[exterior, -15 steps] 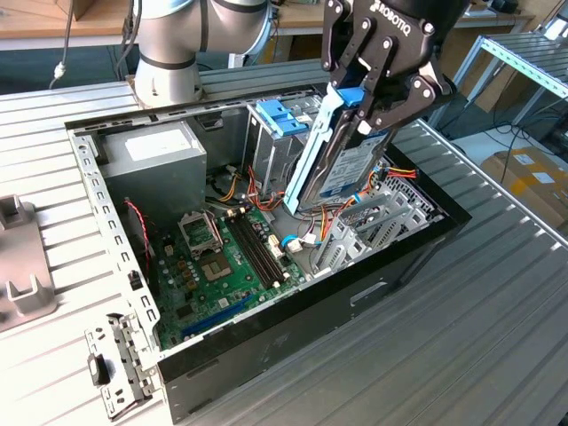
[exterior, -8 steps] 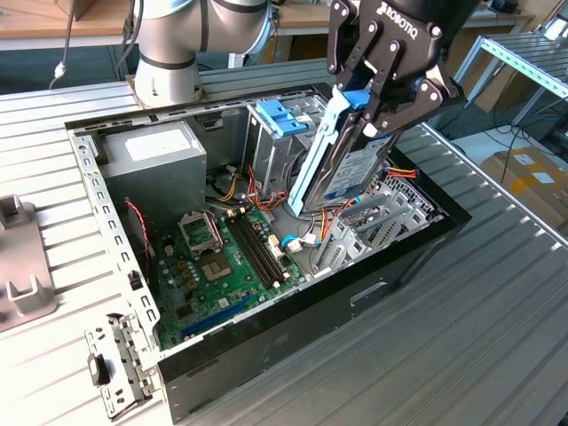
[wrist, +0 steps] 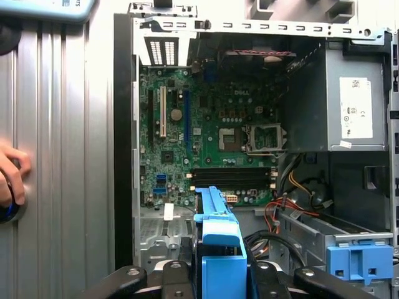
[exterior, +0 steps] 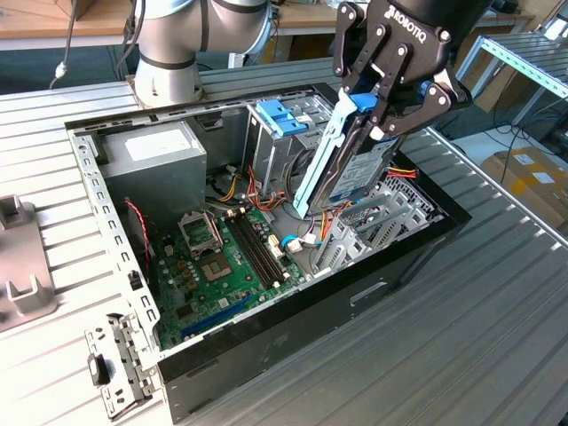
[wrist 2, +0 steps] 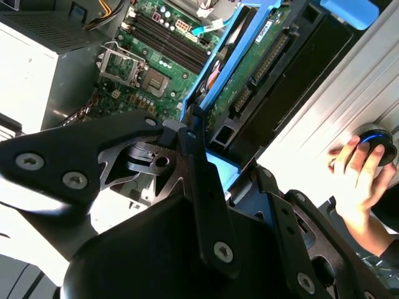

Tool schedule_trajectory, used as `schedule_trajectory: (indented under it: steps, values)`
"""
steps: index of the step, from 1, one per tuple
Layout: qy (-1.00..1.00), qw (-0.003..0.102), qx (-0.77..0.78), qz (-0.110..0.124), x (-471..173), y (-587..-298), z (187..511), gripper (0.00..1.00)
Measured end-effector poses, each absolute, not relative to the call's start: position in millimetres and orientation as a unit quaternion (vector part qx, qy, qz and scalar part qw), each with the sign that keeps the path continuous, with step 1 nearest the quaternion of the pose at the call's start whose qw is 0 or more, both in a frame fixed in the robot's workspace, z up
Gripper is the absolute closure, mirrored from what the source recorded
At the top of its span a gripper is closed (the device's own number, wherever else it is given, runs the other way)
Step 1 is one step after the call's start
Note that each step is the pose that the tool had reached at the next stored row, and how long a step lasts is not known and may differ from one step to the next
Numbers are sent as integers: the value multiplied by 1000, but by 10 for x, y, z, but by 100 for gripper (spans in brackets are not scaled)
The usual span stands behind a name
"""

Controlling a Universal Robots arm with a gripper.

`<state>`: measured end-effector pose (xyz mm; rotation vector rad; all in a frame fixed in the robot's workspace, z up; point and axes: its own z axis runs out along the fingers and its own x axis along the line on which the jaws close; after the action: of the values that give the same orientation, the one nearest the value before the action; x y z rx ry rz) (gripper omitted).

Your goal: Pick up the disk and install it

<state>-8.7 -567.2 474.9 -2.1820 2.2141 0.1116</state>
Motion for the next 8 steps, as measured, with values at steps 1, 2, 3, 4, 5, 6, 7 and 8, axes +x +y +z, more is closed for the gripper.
schedule_trajectory:
  steps: [1,2,3,4,5,6,7,8]
  values:
    - [712,16,-701,36,-83,-5676,4749,63]
    - [712,16,-701,36,-76,-5684,4747,63]
    - [712,16,-701,36,-72,-5689,4747,63]
    - [712,15,-701,36,-67,-5694,4746,63]
    - [712,15,-701,36,-61,-5700,4746,63]
    - [712,15,-701,36,-58,-5704,4745,63]
    - [712,15,-701,36,-50,-5712,4745,63]
    - [712,15,-701,36,-46,-5717,4744,63]
